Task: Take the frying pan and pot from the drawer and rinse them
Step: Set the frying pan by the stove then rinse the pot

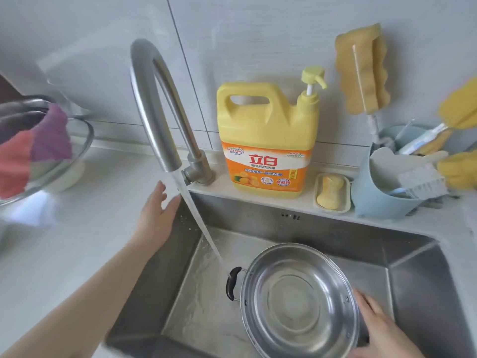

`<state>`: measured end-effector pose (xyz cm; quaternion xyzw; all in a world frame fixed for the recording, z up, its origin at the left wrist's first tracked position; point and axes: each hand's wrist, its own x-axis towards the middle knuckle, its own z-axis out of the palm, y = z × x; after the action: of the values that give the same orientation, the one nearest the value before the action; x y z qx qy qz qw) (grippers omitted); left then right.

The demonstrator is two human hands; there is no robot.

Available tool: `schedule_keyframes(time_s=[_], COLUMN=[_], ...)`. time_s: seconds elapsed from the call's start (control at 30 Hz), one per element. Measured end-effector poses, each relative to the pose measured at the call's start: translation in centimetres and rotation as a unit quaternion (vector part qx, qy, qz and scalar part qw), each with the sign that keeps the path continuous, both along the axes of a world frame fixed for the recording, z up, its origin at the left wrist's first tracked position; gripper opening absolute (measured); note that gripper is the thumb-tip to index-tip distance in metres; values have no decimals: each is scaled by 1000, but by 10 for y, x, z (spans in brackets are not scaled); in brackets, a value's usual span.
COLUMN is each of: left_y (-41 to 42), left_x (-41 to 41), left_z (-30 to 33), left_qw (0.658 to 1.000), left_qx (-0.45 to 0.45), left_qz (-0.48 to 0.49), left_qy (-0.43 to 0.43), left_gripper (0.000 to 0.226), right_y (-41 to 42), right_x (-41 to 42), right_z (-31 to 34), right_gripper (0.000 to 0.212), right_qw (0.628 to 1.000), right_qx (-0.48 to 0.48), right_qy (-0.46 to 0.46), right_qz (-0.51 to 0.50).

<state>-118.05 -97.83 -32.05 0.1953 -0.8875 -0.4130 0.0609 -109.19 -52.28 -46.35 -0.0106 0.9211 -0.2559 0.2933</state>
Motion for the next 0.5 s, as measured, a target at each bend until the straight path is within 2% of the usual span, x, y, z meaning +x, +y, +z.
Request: schedule_keyframes(time_s=[0.13, 0.2, 0.33, 0.37, 0.4, 0.5], left_y=[22, 36, 42, 40, 35, 37], left_x=[-27, -34, -33, -28, -22, 8], left_z=[8, 9, 5, 1, -10, -49], left_qw=[983, 973, 975, 979, 986, 989], left_qx=[183, 225, 214, 197, 158, -4], left_qz=[24, 54, 32, 5, -28, -142], left_qy=[-21, 4, 44, 49, 48, -27], left_gripper=[40, 24, 12, 7, 12, 71], right_y=[1, 3, 3, 4, 4, 7], right_x=[5, 6, 8, 8, 9, 11], right_z=[-2, -6, -9, -9, -11, -16], right_gripper=[145, 147, 145, 145, 145, 145], right_qw=[1000, 1000, 1000, 1000, 1000, 1000], right_qx=[11, 14, 11, 11, 11, 0], right_qy=[13, 15, 19, 21, 23, 26], right_qz=[14, 17, 17, 17, 17, 11])
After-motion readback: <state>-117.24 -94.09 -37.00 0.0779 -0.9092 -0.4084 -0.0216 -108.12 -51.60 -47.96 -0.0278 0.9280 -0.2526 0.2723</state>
